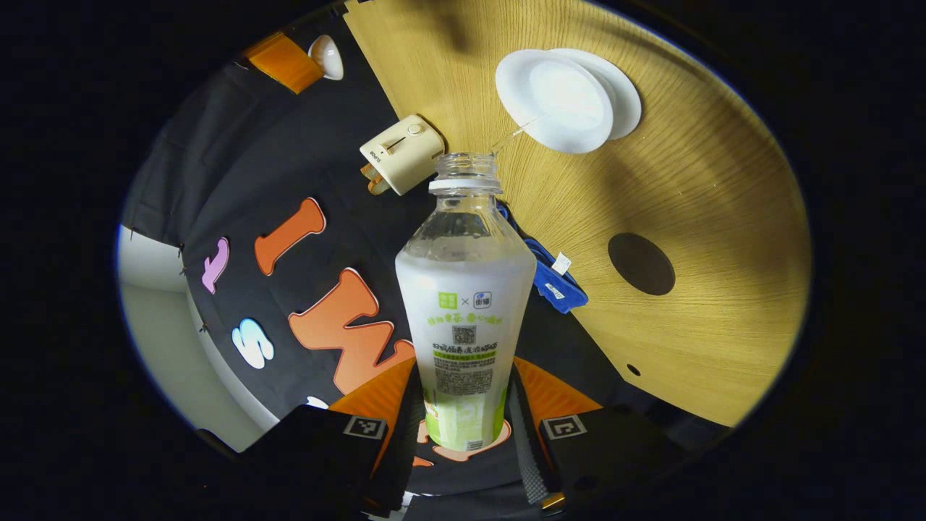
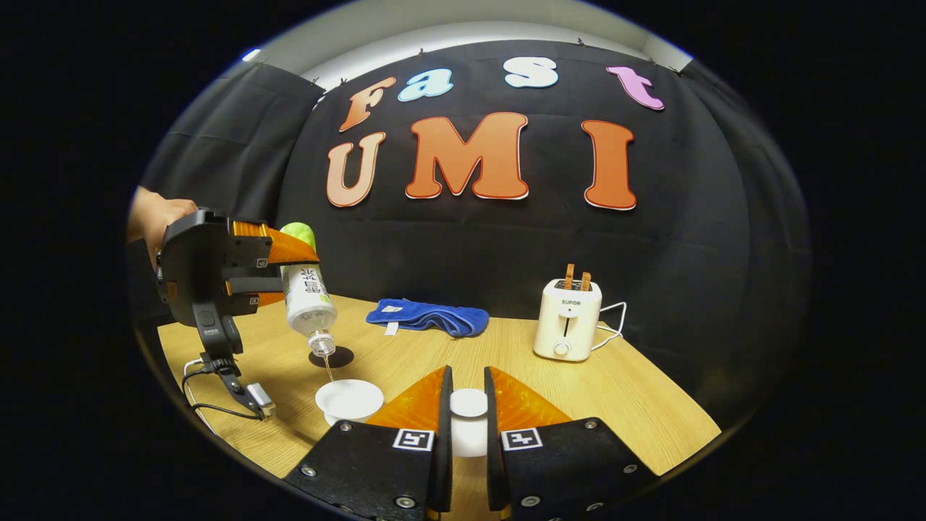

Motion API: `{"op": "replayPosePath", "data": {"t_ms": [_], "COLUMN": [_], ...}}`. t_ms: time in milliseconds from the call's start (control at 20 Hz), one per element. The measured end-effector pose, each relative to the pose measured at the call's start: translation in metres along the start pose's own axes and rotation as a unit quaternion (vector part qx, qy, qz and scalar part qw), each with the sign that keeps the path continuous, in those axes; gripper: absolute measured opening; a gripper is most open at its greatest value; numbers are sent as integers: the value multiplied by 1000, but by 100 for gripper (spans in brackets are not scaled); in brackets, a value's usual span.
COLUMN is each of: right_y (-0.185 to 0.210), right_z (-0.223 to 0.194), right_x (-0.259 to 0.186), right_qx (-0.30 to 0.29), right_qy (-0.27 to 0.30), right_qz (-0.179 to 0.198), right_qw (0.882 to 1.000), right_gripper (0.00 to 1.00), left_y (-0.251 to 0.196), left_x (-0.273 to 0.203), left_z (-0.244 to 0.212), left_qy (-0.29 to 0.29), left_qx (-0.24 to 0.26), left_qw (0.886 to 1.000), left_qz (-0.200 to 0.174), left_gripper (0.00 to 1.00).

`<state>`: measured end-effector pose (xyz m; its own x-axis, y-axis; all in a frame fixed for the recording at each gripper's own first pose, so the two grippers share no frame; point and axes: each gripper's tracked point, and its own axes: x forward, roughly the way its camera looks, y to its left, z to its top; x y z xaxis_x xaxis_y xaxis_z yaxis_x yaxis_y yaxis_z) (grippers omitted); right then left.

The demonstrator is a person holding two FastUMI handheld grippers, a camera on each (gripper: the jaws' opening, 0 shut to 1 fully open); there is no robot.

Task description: Open the teacup lid with one hand, grasp the water bottle and pour water into the teacup with the other hand; after pouring, place the water bottle on the coaster and then close the teacup lid.

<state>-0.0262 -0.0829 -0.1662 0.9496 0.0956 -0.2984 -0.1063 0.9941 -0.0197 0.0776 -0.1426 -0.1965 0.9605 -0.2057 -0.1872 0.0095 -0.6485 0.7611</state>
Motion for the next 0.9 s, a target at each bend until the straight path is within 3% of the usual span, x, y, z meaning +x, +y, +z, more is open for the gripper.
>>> {"op": "replayPosePath", "data": {"t_ms": [200,450,700,900], "right_y": [9,18,28,33], "right_z": [4,10,17,16], "right_x": [1,6,8,15], "right_qx": [13,29,46,56], "right_qy": [-5,-8,-13,-12], "right_qz": [15,29,40,45], "right_qw": [1000,999,998,997], "right_gripper": [19,19,19,19], "left_y": [0,-22,-27,-24], "left_x": [1,-1,-2,-11], "left_z": [0,7,11,16], "left_qy": [-3,-9,-22,-25], "left_qx": [-14,-102,-206,-293], "left_qw": [1000,995,978,955], "left_qz": [2,-3,-1,43], "left_gripper": [64,61,63,60]}}
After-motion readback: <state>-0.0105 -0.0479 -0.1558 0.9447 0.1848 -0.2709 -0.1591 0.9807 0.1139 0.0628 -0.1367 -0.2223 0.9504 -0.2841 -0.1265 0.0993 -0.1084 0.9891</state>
